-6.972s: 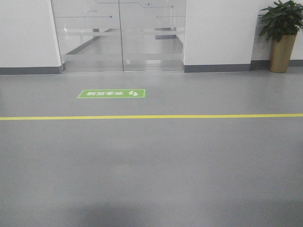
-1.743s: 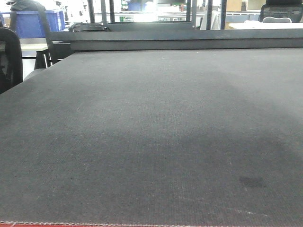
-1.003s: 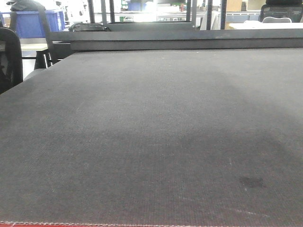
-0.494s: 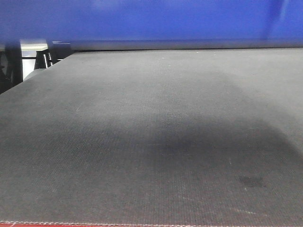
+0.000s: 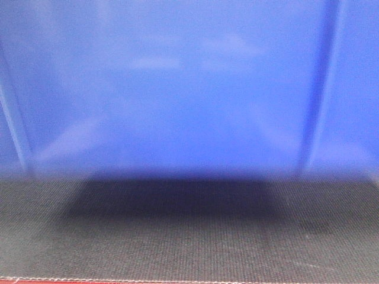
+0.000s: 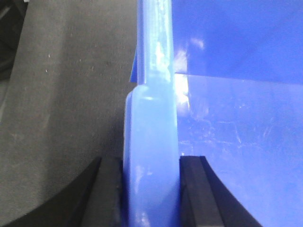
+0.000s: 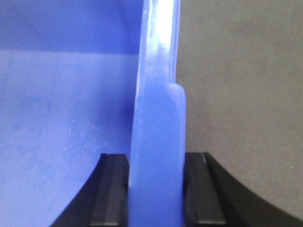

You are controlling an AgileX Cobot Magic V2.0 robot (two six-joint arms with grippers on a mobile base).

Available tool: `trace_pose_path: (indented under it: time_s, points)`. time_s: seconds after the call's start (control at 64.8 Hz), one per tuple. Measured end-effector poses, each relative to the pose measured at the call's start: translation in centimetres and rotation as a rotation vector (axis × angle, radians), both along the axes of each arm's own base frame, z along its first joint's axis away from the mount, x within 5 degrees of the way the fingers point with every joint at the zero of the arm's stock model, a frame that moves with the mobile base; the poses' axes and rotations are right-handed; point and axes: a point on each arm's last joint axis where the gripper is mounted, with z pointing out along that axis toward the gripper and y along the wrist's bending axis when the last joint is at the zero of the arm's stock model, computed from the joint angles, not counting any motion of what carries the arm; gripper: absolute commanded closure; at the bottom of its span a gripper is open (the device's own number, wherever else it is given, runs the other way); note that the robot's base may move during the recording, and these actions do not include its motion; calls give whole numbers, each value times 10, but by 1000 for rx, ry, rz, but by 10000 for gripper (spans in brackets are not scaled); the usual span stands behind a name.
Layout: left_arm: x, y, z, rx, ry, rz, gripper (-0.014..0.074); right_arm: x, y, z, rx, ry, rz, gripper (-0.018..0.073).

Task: Move blue bin to conveyor side
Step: 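Lower the blue bin with both grippers onto the grey conveyor belt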

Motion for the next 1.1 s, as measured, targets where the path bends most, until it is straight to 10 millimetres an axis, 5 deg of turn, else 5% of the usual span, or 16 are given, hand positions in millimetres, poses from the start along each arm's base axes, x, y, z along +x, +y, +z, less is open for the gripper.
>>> trace_pose_path:
  time_s: [0.339, 1.095]
  points:
    - [-1, -2, -32, -9, 41, 2, 623, 1, 0, -10, -1, 11, -2, 646]
    - [-2, -1, -43, -6, 54, 5, 623, 13, 4, -29, -16, 100, -2, 646]
